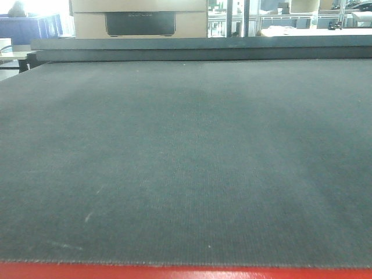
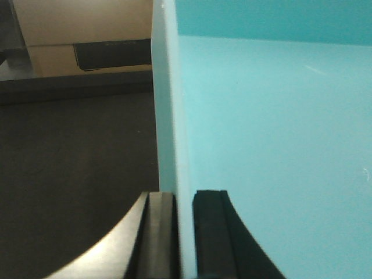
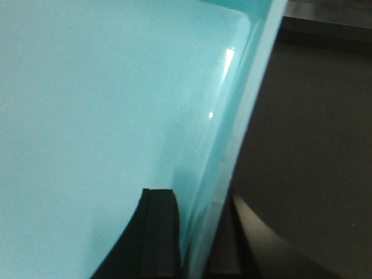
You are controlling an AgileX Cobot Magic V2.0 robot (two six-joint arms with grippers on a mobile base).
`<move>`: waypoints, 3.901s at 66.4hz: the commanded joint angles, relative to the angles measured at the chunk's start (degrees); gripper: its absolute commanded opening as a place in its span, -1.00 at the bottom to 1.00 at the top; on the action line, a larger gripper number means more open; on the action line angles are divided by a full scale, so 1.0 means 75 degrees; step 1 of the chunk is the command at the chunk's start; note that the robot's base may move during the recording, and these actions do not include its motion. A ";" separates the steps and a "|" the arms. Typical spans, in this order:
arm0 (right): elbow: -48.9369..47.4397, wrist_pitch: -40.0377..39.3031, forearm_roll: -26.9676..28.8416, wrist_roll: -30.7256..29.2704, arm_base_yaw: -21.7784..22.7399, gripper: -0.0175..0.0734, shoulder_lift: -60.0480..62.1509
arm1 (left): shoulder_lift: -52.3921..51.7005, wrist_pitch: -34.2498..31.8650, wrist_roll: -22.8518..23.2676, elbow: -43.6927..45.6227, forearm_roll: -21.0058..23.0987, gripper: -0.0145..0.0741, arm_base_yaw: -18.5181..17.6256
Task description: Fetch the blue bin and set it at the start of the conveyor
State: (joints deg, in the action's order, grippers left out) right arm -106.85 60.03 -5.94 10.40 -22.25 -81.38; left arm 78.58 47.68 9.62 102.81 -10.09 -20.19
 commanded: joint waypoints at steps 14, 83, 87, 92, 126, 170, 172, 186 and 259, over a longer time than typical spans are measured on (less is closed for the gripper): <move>-0.0056 -0.0462 0.0463 -0.0250 -0.0074 -0.95 0.0074 | -0.0080 -0.0555 0.0005 0.0081 0.0406 -0.92 -0.0070; -0.0056 -0.0477 0.0463 -0.0250 -0.0074 -0.95 0.0074 | -0.0080 -0.0555 0.0005 0.0081 0.0406 -0.92 -0.0070; -0.0056 -0.0607 0.0463 -0.0250 -0.0074 -0.95 0.0074 | -0.0080 -0.0555 0.0005 0.0081 0.0406 -0.92 -0.0070; -0.0056 -0.0619 0.0601 -0.0250 -0.0074 -0.95 0.0074 | -0.0080 -0.0525 0.0005 0.0081 0.0423 -0.92 -0.0072; 0.2595 -0.0637 0.0238 -0.0250 -0.0074 -0.95 -0.0420 | 0.0159 0.0230 0.0005 -0.2691 0.0825 -0.92 -0.0072; 0.4303 -0.2215 0.0302 -0.0250 -0.0057 -0.47 -0.1913 | 0.0843 -0.2951 0.0005 -0.5983 0.0945 -0.51 -0.0072; 0.4303 -0.2199 0.0302 -0.0250 -0.0057 -0.35 -0.1913 | 0.0843 -0.2951 0.0005 -0.5983 0.0965 -0.35 -0.0072; 0.4303 -0.2019 0.0321 -0.0173 -0.0057 0.64 -0.1856 | 0.0810 -0.2798 0.0005 -0.5983 0.1065 0.68 -0.0072; 0.8378 -0.3832 -0.0123 -0.0120 0.2636 -0.97 0.2547 | -0.2362 -0.2451 -0.0832 -0.7859 0.0862 -0.92 0.2211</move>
State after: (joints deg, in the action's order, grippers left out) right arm -47.96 35.83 -5.90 9.67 -2.64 -66.26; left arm 64.00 31.85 3.62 45.98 -4.42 -3.83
